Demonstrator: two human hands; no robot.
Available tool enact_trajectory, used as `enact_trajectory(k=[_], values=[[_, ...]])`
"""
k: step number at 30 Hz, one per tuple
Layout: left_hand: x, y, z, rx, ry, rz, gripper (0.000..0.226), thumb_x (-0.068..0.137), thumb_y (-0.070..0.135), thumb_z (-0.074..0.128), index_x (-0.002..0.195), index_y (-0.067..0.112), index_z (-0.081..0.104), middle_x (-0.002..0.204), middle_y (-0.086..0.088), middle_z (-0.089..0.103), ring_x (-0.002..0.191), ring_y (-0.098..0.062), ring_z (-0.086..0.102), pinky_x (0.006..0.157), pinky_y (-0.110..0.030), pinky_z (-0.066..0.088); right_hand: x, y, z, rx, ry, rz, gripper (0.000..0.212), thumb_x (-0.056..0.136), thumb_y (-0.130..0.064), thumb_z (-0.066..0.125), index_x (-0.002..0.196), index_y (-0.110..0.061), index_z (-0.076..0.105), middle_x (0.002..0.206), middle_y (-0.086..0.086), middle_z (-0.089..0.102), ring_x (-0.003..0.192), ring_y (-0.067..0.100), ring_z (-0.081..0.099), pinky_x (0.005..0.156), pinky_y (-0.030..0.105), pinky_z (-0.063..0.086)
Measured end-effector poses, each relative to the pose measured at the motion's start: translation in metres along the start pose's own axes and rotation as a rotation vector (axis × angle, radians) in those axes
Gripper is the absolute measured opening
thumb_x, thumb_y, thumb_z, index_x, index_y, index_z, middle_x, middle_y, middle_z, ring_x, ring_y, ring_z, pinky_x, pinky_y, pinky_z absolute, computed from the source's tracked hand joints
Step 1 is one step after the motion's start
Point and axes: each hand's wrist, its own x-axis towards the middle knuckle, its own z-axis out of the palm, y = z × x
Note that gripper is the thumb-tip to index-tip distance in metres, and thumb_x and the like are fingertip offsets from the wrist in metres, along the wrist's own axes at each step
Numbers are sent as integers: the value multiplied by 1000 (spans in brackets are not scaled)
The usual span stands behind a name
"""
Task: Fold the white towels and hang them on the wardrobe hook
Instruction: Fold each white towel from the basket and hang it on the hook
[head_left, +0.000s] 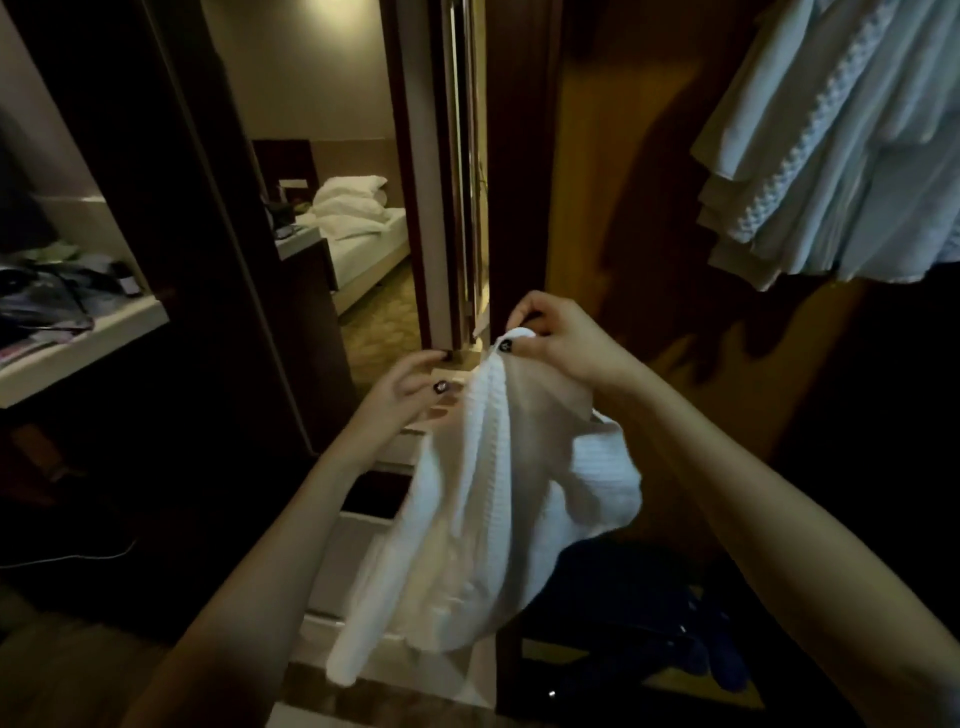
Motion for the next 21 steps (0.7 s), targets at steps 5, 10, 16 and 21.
enact_trajectory(k=[5, 10, 16, 21], values=[[14, 0, 53, -10, -134, 64, 61, 80, 9, 73, 126, 39, 45, 107, 1, 71, 105, -11, 65, 85, -19, 51, -13, 22, 3, -67, -87, 93, 11, 90, -1, 63, 86, -12, 60, 87, 5, 68, 79, 10, 65, 75, 22, 53], [23, -23, 93, -28, -155, 87, 67, 78, 1, 74, 122, 43, 45, 96, 1, 72, 93, -16, 69, 77, -25, 55, -32, 38, -15, -108, -110, 137, 7, 89, -2, 65, 92, -9, 64, 86, -1, 66, 78, 3, 63, 75, 19, 52], [33, -31, 133, -141, -233, 54, 47, 80, 7, 73, 113, 34, 54, 98, 2, 73, 96, -16, 69, 79, -23, 53, -54, 61, -37, -83, 83, 200, 15, 81, -8, 76, 84, -12, 62, 74, -4, 63, 67, 3, 59, 66, 18, 47], [47, -25, 161, -206, -240, 108, 29, 85, 7, 69, 108, 23, 60, 94, 2, 73, 92, -12, 68, 74, -20, 52, -80, 84, -57, -12, 342, 198, 4, 90, -13, 67, 91, -13, 63, 87, -4, 66, 79, 3, 62, 73, 17, 48]])
